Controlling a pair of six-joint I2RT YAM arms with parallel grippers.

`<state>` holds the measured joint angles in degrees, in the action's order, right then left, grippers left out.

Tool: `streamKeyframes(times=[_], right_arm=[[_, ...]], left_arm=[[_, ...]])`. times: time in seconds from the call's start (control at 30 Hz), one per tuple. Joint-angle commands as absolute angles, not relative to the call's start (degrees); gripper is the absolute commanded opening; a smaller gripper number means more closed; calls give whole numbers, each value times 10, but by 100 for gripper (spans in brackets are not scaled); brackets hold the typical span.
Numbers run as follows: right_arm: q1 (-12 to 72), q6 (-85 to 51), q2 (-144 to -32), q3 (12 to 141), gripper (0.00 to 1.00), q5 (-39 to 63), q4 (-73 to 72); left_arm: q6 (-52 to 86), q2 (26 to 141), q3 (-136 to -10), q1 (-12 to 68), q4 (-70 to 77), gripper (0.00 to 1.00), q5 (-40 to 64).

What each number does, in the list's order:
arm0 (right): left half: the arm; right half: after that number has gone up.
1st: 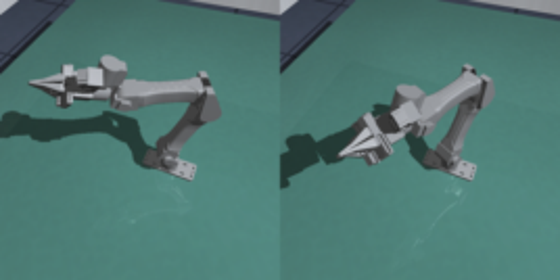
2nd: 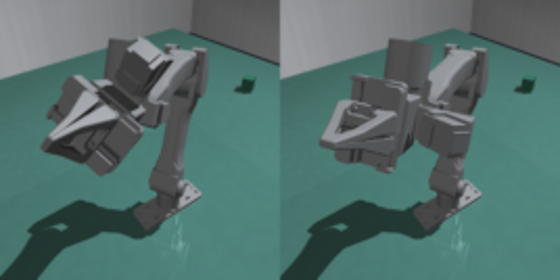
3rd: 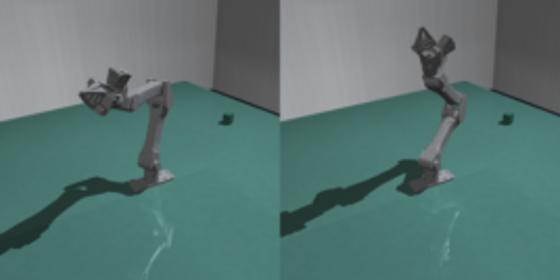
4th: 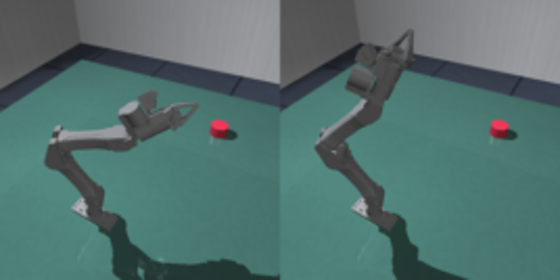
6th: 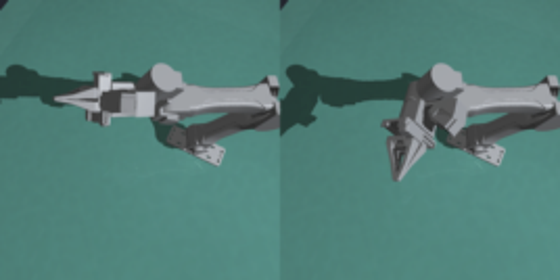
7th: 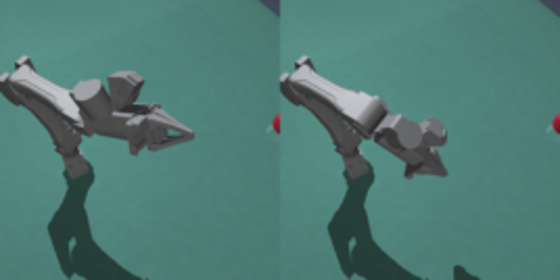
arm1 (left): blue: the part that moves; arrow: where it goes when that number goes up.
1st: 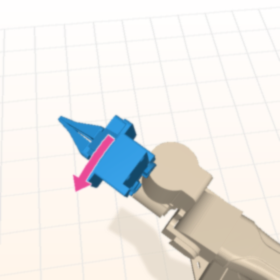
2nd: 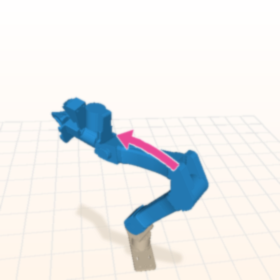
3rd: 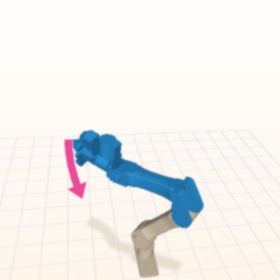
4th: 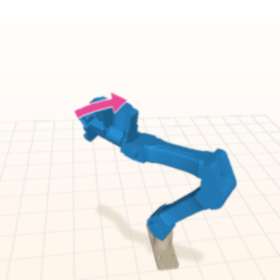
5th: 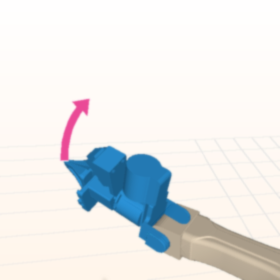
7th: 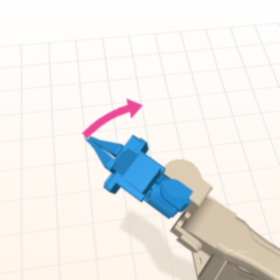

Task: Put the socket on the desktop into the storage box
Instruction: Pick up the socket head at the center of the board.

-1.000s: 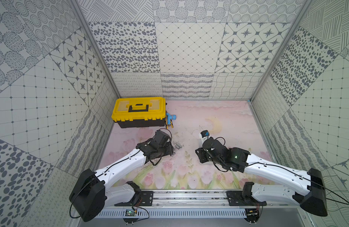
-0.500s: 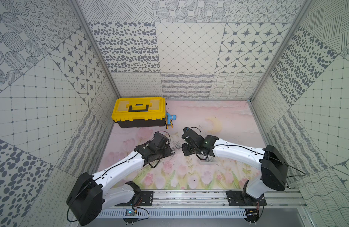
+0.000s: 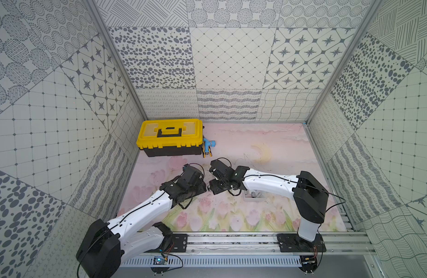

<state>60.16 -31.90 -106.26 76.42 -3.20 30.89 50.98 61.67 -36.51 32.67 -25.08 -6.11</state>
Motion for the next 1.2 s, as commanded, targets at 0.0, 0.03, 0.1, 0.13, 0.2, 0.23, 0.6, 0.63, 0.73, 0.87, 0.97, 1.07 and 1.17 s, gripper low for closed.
streamKeyframes(times=[0.0,0.03,0.1,0.13,0.2,0.23,0.6,0.63,0.73,0.87,0.97,1.07,1.17], right_arm=[[606,-317,-1080,786,59,-38,295],[606,-317,-1085,789,59,-38,296],[606,-318,-1094,796,59,-40,296],[606,-318,-1098,800,59,-40,295],[606,-317,-1108,808,59,-39,296],[606,-317,-1114,813,58,-38,295],[608,-317,-1147,829,53,-35,298],[608,-317,-1149,831,53,-37,299],[609,-317,-1155,835,52,-42,303],[610,-317,-1159,835,51,-44,305],[610,-317,-1163,836,50,-46,306],[610,-316,-1166,837,48,-46,307],[610,-316,-1167,836,45,-44,307]], left_arm=[[518,607,-359,319,-262,60,-65],[518,604,-358,318,-262,60,-64],[518,601,-355,318,-262,60,-64],[517,600,-354,317,-263,60,-64],[517,599,-354,316,-262,60,-62],[515,599,-353,315,-262,60,-61],[510,595,-350,310,-261,61,-55],[510,596,-349,310,-260,61,-54],[510,597,-350,310,-260,61,-52],[509,598,-352,308,-260,61,-50],[508,598,-353,308,-261,61,-49],[509,598,-354,308,-261,61,-49],[508,598,-356,308,-260,61,-47]])
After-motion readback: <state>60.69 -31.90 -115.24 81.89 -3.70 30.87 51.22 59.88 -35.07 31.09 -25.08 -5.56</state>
